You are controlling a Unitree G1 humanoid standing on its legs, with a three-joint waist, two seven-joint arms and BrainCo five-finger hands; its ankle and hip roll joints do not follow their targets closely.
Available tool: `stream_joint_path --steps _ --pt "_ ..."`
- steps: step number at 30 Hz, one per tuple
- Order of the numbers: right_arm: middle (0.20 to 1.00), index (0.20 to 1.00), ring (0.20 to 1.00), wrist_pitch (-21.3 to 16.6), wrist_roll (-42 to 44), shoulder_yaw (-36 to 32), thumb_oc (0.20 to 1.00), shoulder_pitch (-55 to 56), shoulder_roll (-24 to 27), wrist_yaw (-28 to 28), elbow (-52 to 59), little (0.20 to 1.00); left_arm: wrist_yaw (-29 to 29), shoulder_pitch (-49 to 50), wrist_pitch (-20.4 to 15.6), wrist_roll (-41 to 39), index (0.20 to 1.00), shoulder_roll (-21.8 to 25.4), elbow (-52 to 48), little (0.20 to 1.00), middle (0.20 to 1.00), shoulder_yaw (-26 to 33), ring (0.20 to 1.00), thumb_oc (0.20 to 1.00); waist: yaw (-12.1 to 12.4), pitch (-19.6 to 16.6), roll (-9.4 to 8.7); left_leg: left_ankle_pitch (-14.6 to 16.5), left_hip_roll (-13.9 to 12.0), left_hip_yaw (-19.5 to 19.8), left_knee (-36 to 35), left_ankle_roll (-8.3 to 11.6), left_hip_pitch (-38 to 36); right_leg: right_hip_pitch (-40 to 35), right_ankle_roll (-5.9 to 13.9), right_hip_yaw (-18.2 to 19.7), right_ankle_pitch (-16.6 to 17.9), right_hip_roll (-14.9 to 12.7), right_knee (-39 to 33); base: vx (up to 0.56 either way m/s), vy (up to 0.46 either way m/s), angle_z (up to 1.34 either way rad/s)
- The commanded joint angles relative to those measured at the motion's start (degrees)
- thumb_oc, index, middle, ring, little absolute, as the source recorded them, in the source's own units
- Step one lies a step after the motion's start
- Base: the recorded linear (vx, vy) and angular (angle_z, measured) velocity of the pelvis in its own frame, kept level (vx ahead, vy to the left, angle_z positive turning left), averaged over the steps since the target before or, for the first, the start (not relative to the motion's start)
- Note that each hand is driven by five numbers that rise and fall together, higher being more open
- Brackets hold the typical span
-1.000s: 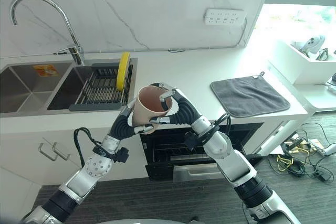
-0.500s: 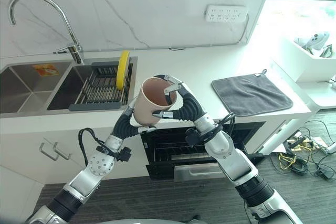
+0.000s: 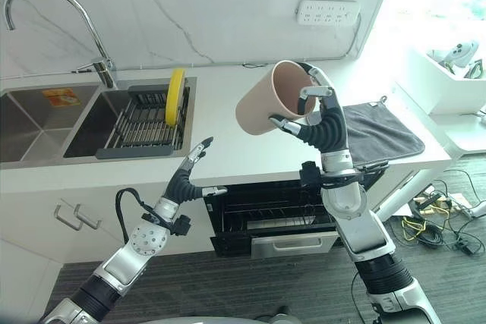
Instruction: Place the dishes in the dishwasher.
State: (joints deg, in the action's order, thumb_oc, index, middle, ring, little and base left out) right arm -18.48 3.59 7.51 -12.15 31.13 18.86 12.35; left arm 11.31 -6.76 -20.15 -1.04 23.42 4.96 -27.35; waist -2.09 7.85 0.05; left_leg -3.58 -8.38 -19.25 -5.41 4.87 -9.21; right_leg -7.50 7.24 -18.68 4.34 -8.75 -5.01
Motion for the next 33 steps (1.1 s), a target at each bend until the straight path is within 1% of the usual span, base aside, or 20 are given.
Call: stream_joint_path --steps 1,4,5,6,7,10,11,14,15,17,18,19,20,21,25,26,29,30,32,33 --pt "0.2 0.2 0.2 -5.7 4.7 -4.1 0.2 -2.3 0.3 3.9 4.4 0.2 -16.4 -2.4 0.6 -12.1 1.0 0.1 -2.7 1.0 1.0 -1.3 1.0 1.0 -1.1 -0.6 -0.39 4.5 -0.7 2.1 1.3 0.15 -1.9 -1.4 3.18 3.1 -4.9 -2.9 5.0 -0.03 0.018 -0.04" --pt "0.2 0.2 0.2 -7.1 6.5 -6.3 0.2 -0.9 0.8 3.5 4.0 0.2 -27.1 -2.7 4.0 -15.7 1.0 0.7 -4.8 1.0 1.0 -3.1 1.0 1.0 -2.2 -0.5 0.2 4.4 -0.8 1.5 1.4 0.23 -1.8 -1.0 3.37 3.5 -4.8 -2.9 5.1 -0.05 0.044 -0.07" --pt "0.2 0.2 0.2 -7.9 7.5 -7.2 0.2 -0.2 1.3 3.0 3.8 0.2 -32.8 -3.0 5.5 -18.4 1.0 1.6 -6.5 1.0 1.0 -4.7 1.0 1.0 -3.0 -0.5 0.79 4.2 -0.8 1.1 1.5 0.29 -1.6 -0.6 3.56 3.7 -4.8 -3.0 5.2 -0.05 0.061 -0.12" --pt "0.2 0.2 0.2 -8.0 7.5 -7.2 0.2 -0.2 1.3 3.0 3.8 0.2 -33.3 -3.1 5.8 -18.9 1.0 1.7 -6.7 1.0 1.0 -4.8 1.0 1.0 -3.0 -0.5 0.84 4.2 -0.8 1.0 1.5 0.29 -1.6 -0.5 3.57 3.8 -4.8 -3.0 5.2 -0.05 0.066 -0.12" --pt "0.2 0.2 0.2 -8.6 7.8 -7.2 0.2 0.1 1.6 3.1 3.7 0.2 -35.5 -3.8 6.9 -19.3 1.0 1.9 -7.5 1.0 1.0 -5.2 1.0 1.0 -3.5 -0.5 1.15 4.2 -0.8 0.7 1.5 0.24 -1.5 -0.3 3.74 4.0 -4.8 -3.1 5.2 -0.03 0.033 -0.1" --pt "0.2 0.2 0.2 -9.2 8.5 -7.6 0.2 0.2 1.8 2.4 3.6 0.2 -38.9 -5.6 7.8 -17.9 1.0 2.3 -6.8 1.0 1.0 -7.2 1.0 1.0 -4.4 -0.6 1.36 4.2 -0.8 0.3 1.4 0.18 -1.5 0.0 3.78 4.4 -4.7 -3.1 5.3 -0.03 0.018 -0.08" --pt "0.2 0.2 0.2 -9.2 9.0 -7.7 0.2 0.1 2.0 2.0 3.6 0.2 -41.1 -6.4 8.4 -16.9 1.0 2.1 -6.8 1.0 1.0 -8.1 1.0 1.0 -4.7 -0.7 1.43 4.1 -0.8 0.0 1.5 0.15 -1.4 0.1 3.84 4.5 -4.7 -3.1 5.4 -0.03 0.007 -0.07" --pt "0.2 0.2 0.2 -9.0 9.8 -7.6 0.2 -0.9 2.4 1.7 2.9 0.2 -42.6 -8.5 8.6 -13.7 1.0 2.0 -6.4 1.0 1.0 -11.0 1.0 1.0 -5.5 -0.7 1.55 4.1 -0.8 -0.4 1.3 0.16 -1.3 0.4 3.98 4.8 -4.6 -3.1 5.3 -0.02 -0.001 -0.05" --pt "0.2 0.2 0.2 -8.9 10.5 -7.3 0.2 -1.5 2.7 1.7 2.6 0.2 -43.6 -10.2 10.7 -11.8 1.0 1.8 -6.3 1.0 1.0 -12.9 1.0 1.0 -6.0 -0.7 1.58 4.1 -1.0 -0.9 1.3 0.21 -1.3 0.5 4.15 5.0 -4.5 -3.1 5.1 -0.03 -0.01 -0.02" --pt "0.2 0.2 0.2 -8.9 11.2 -6.6 0.2 -2.2 2.9 1.1 2.3 0.2 -40.4 -12.2 13.5 -8.9 1.0 1.0 -4.3 1.0 1.0 -14.9 1.0 1.0 -6.8 -0.7 1.59 4.1 -1.1 -1.6 1.4 0.25 -1.3 0.7 4.33 5.4 -4.4 -3.1 5.1 -0.02 -0.007 -0.01" --pt "0.2 0.2 0.2 -8.8 11.5 -6.5 0.2 -2.3 3.0 0.7 2.3 0.2 -38.8 -12.9 13.8 -6.6 1.0 0.8 -2.8 1.0 1.0 -15.5 1.0 1.0 -7.1 -0.7 1.61 4.1 -1.1 -1.9 1.5 0.26 -1.3 0.8 4.34 5.5 -4.3 -3.1 5.1 0.0 -0.017 -0.05" --pt "0.2 0.2 0.2 -8.3 12.3 -6.4 0.2 -2.5 3.1 -0.3 2.6 0.2 -34.6 -13.4 14.0 -3.6 1.0 0.8 0.8 1.0 1.0 -16.2 1.0 1.0 -7.6 -0.8 1.5 4.1 -1.3 -2.4 1.5 0.35 -1.3 1.1 4.31 5.9 -4.3 -3.1 5.1 0.01 -0.016 -0.08" --pt "0.2 0.2 0.2 -8.0 12.7 -6.4 0.2 -2.3 3.2 -0.7 3.0 0.2 -32.2 -13.4 13.5 -1.7 1.0 0.7 2.7 1.0 1.0 -16.0 1.0 1.0 -7.7 -0.8 1.47 4.1 -1.4 -2.6 1.6 0.37 -1.3 1.1 4.27 6.1 -4.3 -3.1 5.0 0.05 -0.029 -0.19" --pt "0.2 0.2 0.2 -7.6 13.3 -6.6 0.2 -1.3 3.3 -1.9 3.6 0.2 -26.2 -12.9 12.5 2.8 1.0 0.9 6.2 1.0 1.0 -15.0 1.0 1.0 -7.8 -0.8 1.41 4.2 -1.5 -3.0 1.8 0.44 -1.3 1.2 4.1 6.5 -4.3 -2.9 5.0 0.07 -0.025 -0.21" --pt "0.2 0.2 0.2 -7.1 13.4 -7.5 0.2 0.3 3.4 -1.4 4.1 0.2 -19.4 -11.2 11.9 8.6 1.0 1.5 8.6 1.0 1.0 -13.1 1.0 1.0 -7.7 -0.5 1.25 4.2 -1.7 -3.3 2.3 0.51 -1.1 1.3 3.81 6.6 -4.2 -2.9 4.9 0.06 -0.015 -0.08" --pt "0.2 0.2 0.2 -6.6 13.4 -8.1 0.2 0.7 3.6 -0.9 4.0 0.2 -15.8 -10.8 12.4 11.2 1.0 2.0 9.3 1.0 1.0 -12.5 1.0 1.0 -7.5 -0.4 1.12 4.2 -1.7 -3.3 2.3 0.56 -1.1 1.3 3.76 6.4 -4.1 -2.9 4.6 0.04 -0.021 0.0" --pt "0.2 0.2 0.2 -6.7 12.8 -9.1 0.2 2.1 3.6 -0.9 3.8 0.2 -10.3 -9.6 12.3 14.4 1.0 2.2 10.7 1.0 1.0 -11.0 1.0 1.0 -7.2 -0.1 0.89 3.8 -1.6 -3.3 1.5 0.67 -1.1 1.2 3.78 6.2 -3.7 -2.6 3.9 0.05 -0.016 0.01" --pt "0.2 0.2 0.2 -6.7 12.7 -9.2 0.2 2.2 3.6 -1.0 3.8 0.2 -10.0 -9.4 12.3 14.6 1.0 2.2 10.7 1.0 1.0 -10.9 1.0 1.0 -7.2 -0.1 0.88 3.8 -1.5 -3.3 1.4 0.68 -1.1 1.2 3.78 6.2 -3.7 -2.6 3.8 0.03 -0.003 0.01" --pt "0.2 0.2 0.2 -7.3 10.6 -10.8 0.2 5.5 3.6 -3.1 4.3 0.2 -6.7 -7.1 12.5 17.8 1.0 2.0 11.2 1.0 1.0 -9.2 1.0 1.0 -7.3 0.2 0.38 3.6 -1.7 -3.5 1.2 0.75 -0.9 1.3 3.78 6.0 -3.6 -2.4 3.4 0.04 0.003 0.01" --pt "0.2 0.2 0.2 -7.2 10.6 -11.4 0.2 6.3 3.7 -3.5 4.4 0.2 -6.3 -6.6 12.7 18.2 1.0 1.9 11.3 1.0 1.0 -8.8 1.0 1.0 -7.4 0.2 0.22 3.5 -1.8 -3.7 1.2 0.78 -0.9 1.4 3.76 6.0 -3.6 -2.4 3.5 0.0 0.0 0.0"
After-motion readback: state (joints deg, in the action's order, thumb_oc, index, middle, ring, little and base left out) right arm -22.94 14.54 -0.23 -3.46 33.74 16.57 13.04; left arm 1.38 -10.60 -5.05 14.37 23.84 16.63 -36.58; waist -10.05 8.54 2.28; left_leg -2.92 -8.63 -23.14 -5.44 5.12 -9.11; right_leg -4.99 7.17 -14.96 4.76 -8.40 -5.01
